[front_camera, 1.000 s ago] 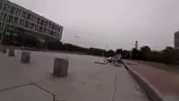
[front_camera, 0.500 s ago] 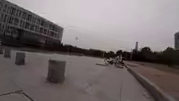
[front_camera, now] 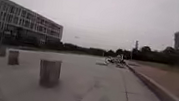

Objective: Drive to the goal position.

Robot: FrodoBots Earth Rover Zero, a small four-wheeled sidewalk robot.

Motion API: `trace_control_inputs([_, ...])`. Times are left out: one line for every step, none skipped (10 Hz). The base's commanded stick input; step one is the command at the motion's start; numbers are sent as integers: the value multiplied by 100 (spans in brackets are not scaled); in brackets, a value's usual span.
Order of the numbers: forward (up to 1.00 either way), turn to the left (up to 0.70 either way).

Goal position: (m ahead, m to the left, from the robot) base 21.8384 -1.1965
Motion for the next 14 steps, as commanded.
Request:
trace_control_inputs([70, 0])
trace_control_inputs([70, 0])
trace_control_inputs([70, 0])
trace_control_inputs([70, 0])
trace_control_inputs([70, 0])
trace_control_inputs([70, 0])
trace_control_inputs([70, 0])
trace_control_inputs([70, 0])
trace_control_inputs([70, 0])
trace_control_inputs([70, 0])
trace_control_inputs([70, 0])
trace_control_inputs([70, 0])
trace_control_inputs([70, 0])
trace_control_inputs([70, 0])
